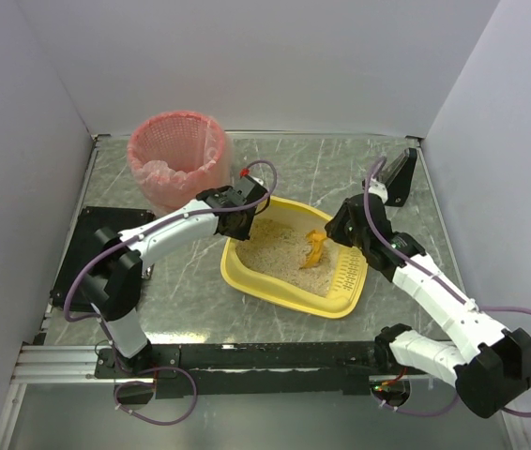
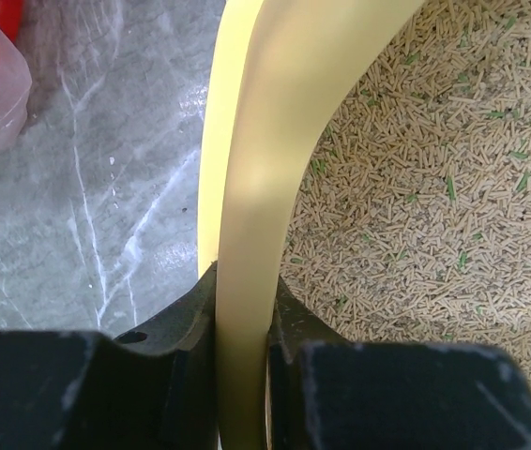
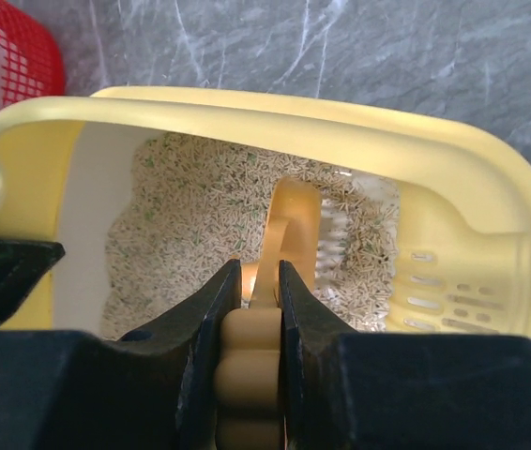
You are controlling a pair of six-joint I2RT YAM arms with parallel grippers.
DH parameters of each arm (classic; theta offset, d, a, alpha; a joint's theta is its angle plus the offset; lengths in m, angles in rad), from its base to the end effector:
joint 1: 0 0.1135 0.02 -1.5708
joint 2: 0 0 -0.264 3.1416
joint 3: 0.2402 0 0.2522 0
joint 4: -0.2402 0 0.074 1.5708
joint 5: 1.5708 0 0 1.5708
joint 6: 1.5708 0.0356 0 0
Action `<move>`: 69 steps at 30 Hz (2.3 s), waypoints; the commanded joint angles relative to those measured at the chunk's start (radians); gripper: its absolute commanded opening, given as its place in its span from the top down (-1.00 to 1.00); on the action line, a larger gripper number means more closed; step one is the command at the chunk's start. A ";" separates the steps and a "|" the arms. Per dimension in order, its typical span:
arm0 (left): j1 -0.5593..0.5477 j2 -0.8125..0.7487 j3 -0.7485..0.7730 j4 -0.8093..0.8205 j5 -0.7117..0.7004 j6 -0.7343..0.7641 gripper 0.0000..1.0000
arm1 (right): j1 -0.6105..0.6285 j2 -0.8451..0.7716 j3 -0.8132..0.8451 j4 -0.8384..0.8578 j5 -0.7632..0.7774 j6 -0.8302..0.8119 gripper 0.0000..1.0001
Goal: Clean the litter box
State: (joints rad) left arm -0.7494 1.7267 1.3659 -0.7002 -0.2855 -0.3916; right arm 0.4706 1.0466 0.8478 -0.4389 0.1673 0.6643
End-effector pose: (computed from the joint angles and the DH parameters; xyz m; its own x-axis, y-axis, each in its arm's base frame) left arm 0.2734 -0.2407 0.2496 -0.8017 0.2457 -0.5449 0.2673 0.9628 0.0410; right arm 0.2055 0.0979 0.2875 -0.6199 0.3667 -0.6937 0.0690 0.9061 0.4173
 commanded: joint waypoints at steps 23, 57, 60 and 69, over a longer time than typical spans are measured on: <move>-0.036 -0.141 0.047 0.225 0.272 -0.188 0.99 | -0.043 0.067 -0.423 0.685 -0.357 0.236 1.00; -0.025 -0.331 -0.010 0.156 0.016 -0.228 0.98 | -0.090 -0.221 -0.650 1.049 -0.342 0.515 1.00; -0.019 -0.312 -0.025 0.139 0.019 -0.230 0.98 | -0.102 -0.246 -0.645 1.049 -0.354 0.514 1.00; 0.016 -0.265 -0.066 0.128 0.041 -0.245 0.98 | -0.148 -0.306 -0.662 1.043 -0.390 0.532 1.00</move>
State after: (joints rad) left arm -0.7589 1.5074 1.2827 -0.7544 -0.3202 -0.5255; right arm 0.3557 0.7750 0.1909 0.5331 -0.1940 1.1591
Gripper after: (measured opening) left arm 0.218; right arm 0.273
